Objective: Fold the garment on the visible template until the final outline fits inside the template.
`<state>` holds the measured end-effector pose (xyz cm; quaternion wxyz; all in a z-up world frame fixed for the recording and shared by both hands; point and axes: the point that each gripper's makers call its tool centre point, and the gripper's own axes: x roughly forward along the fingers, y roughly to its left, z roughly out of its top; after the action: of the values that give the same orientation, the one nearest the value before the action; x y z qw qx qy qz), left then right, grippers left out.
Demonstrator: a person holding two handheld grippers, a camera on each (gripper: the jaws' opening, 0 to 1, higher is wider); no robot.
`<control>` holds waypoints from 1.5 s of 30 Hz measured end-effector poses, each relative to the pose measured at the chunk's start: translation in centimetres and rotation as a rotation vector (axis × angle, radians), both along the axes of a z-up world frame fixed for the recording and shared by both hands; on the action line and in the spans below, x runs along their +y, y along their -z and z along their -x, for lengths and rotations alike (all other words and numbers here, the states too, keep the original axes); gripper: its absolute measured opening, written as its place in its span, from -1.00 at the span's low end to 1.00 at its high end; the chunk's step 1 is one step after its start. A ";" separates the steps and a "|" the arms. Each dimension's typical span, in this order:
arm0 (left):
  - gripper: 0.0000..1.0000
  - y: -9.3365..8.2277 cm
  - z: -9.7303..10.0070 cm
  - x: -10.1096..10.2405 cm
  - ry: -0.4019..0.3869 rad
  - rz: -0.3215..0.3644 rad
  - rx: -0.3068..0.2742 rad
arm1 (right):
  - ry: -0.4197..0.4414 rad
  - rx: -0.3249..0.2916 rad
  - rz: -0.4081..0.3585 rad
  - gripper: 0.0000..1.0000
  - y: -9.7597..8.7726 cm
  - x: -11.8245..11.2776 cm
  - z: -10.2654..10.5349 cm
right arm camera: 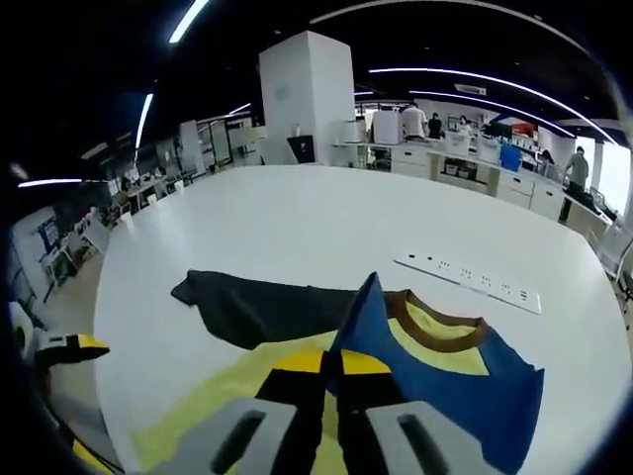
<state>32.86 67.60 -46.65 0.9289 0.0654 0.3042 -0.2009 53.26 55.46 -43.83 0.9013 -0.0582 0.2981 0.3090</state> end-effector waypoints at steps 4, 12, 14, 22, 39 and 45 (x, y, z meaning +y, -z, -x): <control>0.92 0.2 0.1 0.2 -0.004 -0.001 0.006 | -0.023 -0.006 0.001 -1.00 0.2 0.7 0.4; 0.93 0.1 -0.1 0.4 -0.016 0.010 -0.006 | -0.049 -0.007 0.000 -1.00 0.8 1.7 0.6; 0.93 0.1 -0.1 0.4 -0.017 0.011 -0.005 | -0.056 -0.005 0.002 -1.00 1.0 1.9 0.7; 0.90 0.0 -0.1 0.6 -0.026 0.012 -0.015 | -0.085 -0.001 0.019 -1.00 2.3 2.7 1.2; 0.95 0.5 0.0 0.1 -0.009 0.040 -0.005 | -0.095 0.074 0.005 -1.00 6.9 4.6 2.2; 0.96 0.7 0.0 0.1 -0.003 0.047 0.004 | -0.123 0.116 0.010 -1.00 8.6 5.2 3.0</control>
<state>32.88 67.65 -47.31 0.9298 0.0425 0.3014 -0.2067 50.30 60.70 -52.40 0.8615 -0.0626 0.3473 0.3650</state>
